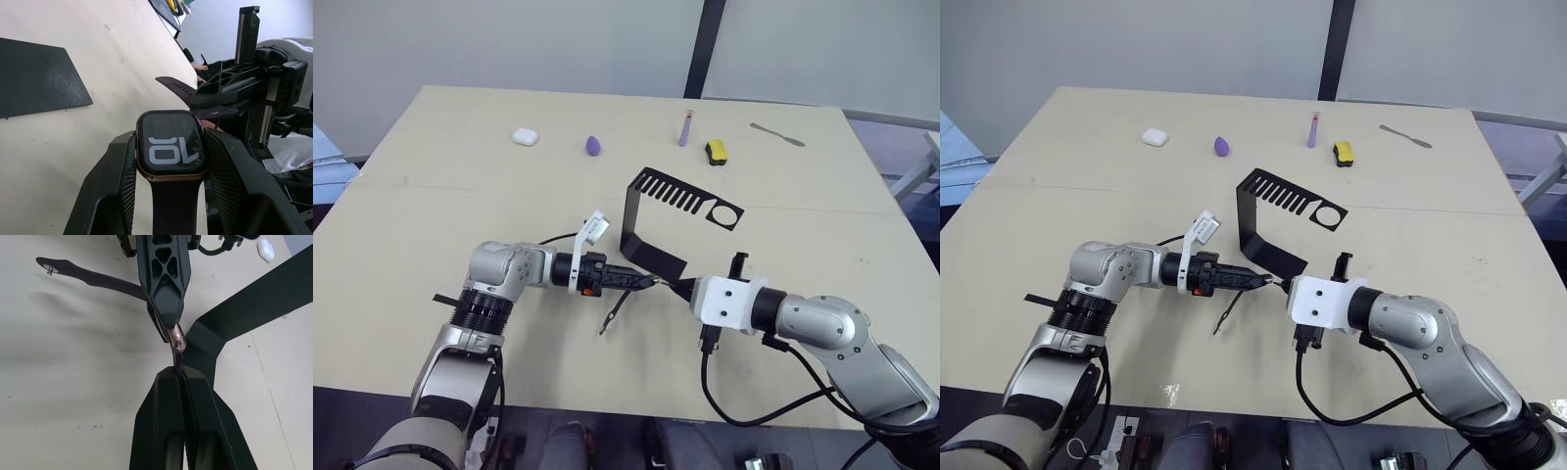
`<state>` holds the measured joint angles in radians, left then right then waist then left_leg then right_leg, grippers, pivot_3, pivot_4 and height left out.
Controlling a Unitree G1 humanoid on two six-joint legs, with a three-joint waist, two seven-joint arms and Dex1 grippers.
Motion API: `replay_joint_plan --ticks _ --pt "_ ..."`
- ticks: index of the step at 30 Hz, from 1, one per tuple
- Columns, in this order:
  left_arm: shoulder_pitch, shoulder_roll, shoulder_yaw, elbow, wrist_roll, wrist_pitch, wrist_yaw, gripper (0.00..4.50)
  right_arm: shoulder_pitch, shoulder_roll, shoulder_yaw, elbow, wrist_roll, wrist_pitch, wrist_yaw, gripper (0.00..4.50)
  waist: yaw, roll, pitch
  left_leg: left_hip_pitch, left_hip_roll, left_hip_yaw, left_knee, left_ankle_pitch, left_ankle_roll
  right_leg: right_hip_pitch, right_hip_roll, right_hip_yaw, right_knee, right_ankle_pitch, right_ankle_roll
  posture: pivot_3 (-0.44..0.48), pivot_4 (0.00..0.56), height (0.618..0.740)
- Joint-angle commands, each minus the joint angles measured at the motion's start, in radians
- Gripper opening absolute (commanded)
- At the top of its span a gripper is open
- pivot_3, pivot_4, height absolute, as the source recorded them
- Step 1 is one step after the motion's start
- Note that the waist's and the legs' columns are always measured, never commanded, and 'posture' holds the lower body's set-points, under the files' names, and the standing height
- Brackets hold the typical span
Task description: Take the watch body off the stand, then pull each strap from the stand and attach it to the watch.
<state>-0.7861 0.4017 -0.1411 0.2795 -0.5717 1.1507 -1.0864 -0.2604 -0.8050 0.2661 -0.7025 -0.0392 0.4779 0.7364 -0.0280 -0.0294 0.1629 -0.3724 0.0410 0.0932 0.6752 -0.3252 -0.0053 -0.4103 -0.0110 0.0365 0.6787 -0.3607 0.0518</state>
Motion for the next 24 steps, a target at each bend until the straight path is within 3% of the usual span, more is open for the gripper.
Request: replay_joint_plan --ticks 1,24 --pt "-0.009 0.003 0.0 -0.041 -0.022 -0.004 -0.017 1.59 -0.013 0.004 -0.029 -0.027 -0.003 -0.015 0.008 0.0 0.0 0.0 0.0 0.0 0.0 0.0 0.0 0.0 0.0 0.0 0.0 0.0 0.0 0.0 0.0 0.0 0.15 0.74" --pt "-0.015 -0.018 0.014 -0.042 -0.033 0.015 -0.006 1.59 -0.039 0.007 -0.016 -0.035 -0.011 -0.008 0.012 0.0 0.0 0.0 0.0 0.0 0.0 0.0 0.0 0.0 0.0 0.0 0.0 0.0 0.0 0.0 0.0 0.0 0.15 0.74"
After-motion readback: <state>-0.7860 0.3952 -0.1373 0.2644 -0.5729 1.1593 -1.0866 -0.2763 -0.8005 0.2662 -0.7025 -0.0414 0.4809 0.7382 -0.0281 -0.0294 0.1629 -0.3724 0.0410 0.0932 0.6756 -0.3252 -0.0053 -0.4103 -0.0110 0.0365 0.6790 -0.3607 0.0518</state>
